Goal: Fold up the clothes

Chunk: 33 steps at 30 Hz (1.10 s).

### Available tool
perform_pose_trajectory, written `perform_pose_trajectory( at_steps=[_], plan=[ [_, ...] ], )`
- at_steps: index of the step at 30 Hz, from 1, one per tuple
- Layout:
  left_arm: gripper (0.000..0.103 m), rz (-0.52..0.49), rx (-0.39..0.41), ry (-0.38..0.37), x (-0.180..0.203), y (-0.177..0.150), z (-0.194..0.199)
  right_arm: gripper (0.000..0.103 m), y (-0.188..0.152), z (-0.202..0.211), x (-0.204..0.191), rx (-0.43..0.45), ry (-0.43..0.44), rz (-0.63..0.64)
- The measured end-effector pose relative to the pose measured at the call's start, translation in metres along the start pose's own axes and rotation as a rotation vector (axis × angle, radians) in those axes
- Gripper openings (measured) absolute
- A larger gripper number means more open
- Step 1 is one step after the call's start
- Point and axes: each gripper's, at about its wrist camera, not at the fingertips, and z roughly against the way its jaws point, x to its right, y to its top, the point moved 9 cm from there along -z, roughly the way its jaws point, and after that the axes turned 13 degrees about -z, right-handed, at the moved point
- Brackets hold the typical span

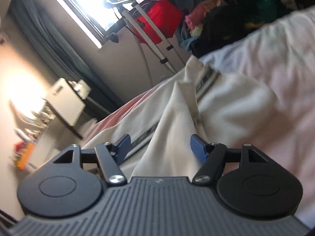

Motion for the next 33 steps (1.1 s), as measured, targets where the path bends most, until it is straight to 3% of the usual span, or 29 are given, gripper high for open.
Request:
perform_pose_trajectory(
  at_steps=[4,7,10,12,16,18,19,20,21,26,30,33],
  plan=[
    [0.004,0.024,-0.054,0.007,-0.011,-0.013,-0.018,0.058,0.012,-0.037,0.004,-0.009,-0.035,-0.044],
    [0.004,0.042,-0.062,0.005,-0.015,-0.015,-0.021,0.058,0.025,-0.041,0.004,0.047,-0.056,-0.017],
    [0.003,0.053,-0.013,0.025,-0.022,-0.007,-0.014,0.059,0.037,-0.034,0.008,0.109,-0.067,-0.010],
    [0.003,0.061,0.037,0.045,-0.026,0.000,-0.004,0.059,0.040,-0.034,0.016,0.090,-0.063,-0.031],
    [0.003,0.078,0.138,0.085,-0.033,0.015,0.017,0.059,0.028,-0.045,0.008,-0.038,0.031,-0.026],
    [0.003,0.070,0.139,0.101,-0.036,0.015,0.018,0.057,0.020,-0.047,0.000,-0.085,0.067,0.000],
    [0.003,0.074,0.131,0.104,-0.038,0.013,0.017,0.052,0.018,-0.046,-0.005,-0.083,0.055,0.024],
    [0.003,0.070,0.127,0.103,-0.037,0.011,0.016,0.014,0.018,-0.045,-0.010,-0.072,0.029,0.051],
    [0.003,0.065,0.122,0.101,-0.037,0.009,0.015,0.007,0.020,-0.042,-0.013,-0.057,-0.003,0.069],
    [0.003,-0.007,0.044,0.036,-0.021,0.008,-0.003,0.006,0.060,0.000,-0.038,0.095,-0.050,0.111],
    [0.003,-0.031,0.016,-0.015,-0.009,-0.002,-0.008,0.006,0.112,0.069,-0.047,0.282,-0.019,0.079],
    [0.003,-0.049,0.024,-0.069,0.002,-0.003,-0.006,0.006,0.141,0.135,-0.029,0.414,-0.035,0.054]
  ],
)
